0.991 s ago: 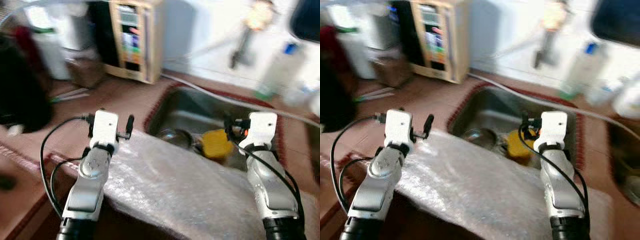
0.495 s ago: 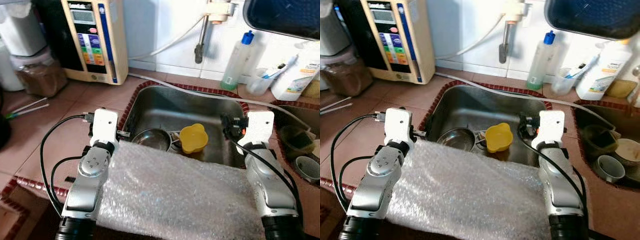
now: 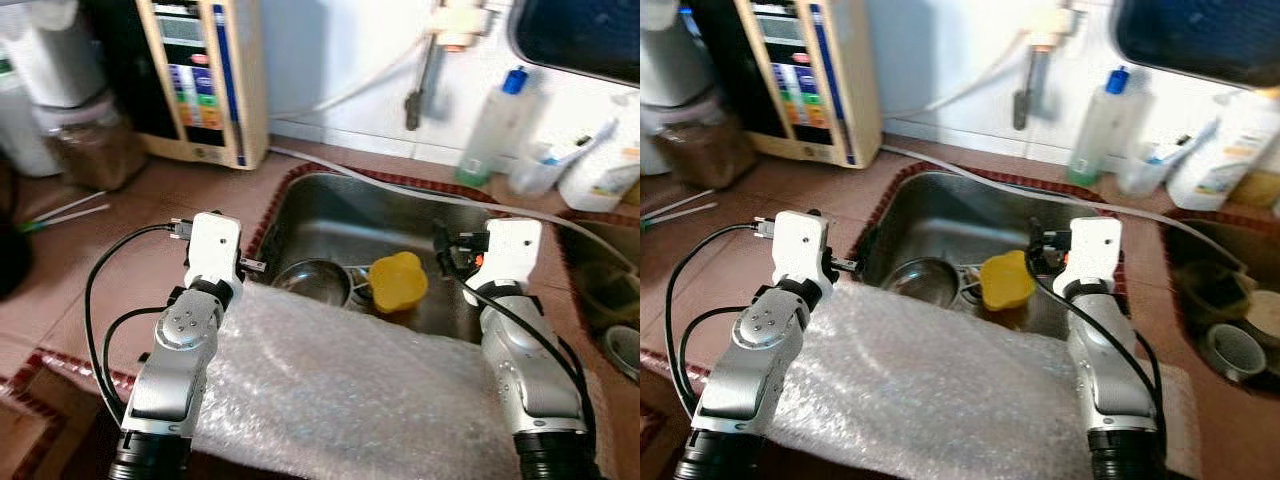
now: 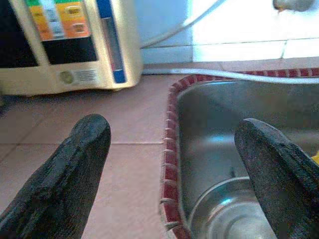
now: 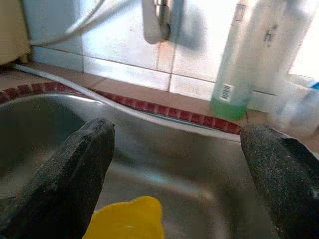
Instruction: Kitchen organization
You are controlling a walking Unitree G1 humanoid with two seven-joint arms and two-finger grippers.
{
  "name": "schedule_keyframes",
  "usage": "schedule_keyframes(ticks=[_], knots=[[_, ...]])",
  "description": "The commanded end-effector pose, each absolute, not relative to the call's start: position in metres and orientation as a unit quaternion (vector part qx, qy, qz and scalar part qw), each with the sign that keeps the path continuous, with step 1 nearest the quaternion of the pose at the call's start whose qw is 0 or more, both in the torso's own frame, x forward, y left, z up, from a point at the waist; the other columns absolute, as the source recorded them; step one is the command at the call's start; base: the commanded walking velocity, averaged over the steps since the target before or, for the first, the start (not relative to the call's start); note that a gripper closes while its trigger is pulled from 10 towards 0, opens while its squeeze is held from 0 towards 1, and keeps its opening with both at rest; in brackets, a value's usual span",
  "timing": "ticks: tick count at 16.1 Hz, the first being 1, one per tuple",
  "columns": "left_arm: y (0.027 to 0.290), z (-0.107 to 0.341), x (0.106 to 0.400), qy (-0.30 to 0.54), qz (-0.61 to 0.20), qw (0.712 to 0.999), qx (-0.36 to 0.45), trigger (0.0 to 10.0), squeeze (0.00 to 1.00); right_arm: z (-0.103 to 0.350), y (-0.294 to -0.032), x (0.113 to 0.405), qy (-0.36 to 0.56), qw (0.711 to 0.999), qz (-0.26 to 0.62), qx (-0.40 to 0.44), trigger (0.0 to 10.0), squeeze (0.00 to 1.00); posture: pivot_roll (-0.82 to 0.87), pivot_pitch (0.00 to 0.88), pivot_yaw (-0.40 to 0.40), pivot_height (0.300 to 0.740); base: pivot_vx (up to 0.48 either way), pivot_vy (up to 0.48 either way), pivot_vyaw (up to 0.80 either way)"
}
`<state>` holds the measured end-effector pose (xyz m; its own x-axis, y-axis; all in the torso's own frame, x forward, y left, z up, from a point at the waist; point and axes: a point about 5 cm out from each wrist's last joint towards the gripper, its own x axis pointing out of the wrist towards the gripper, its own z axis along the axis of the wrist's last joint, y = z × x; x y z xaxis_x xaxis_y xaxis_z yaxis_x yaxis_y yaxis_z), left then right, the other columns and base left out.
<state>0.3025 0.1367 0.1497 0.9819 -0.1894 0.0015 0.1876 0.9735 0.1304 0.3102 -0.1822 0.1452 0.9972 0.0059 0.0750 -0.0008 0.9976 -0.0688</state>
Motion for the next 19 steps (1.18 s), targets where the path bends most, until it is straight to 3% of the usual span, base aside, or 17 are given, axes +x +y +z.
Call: schedule_keyframes(ticks=[1,15,19], knots=[[0.1366,0.1522,0.3022,-0.008,-0.093,0.993,0.07,10.0,0.0,0.1508,-0.183,0.3098,-0.046,0.998,0.003,-0.034,10.0,0.05,0.02,0.0,-0.006,0.74,0.0,0.0,0.0],[0.1354,0.1516,0.3036,0.002,-0.093,0.993,0.067,10.0,0.0,0.1502,-0.1823,0.3104,-0.043,0.999,0.001,-0.028,10.0,0.05,0.02,0.0,-0.002,0.74,0.0,0.0,0.0],[0.1357,0.1501,0.3029,0.006,-0.09,0.994,0.068,10.0,0.0,0.1509,-0.1846,0.311,-0.043,0.999,-0.001,-0.027,10.0,0.05,0.02,0.0,-0.002,0.74,-0.281,0.0,0.0]])
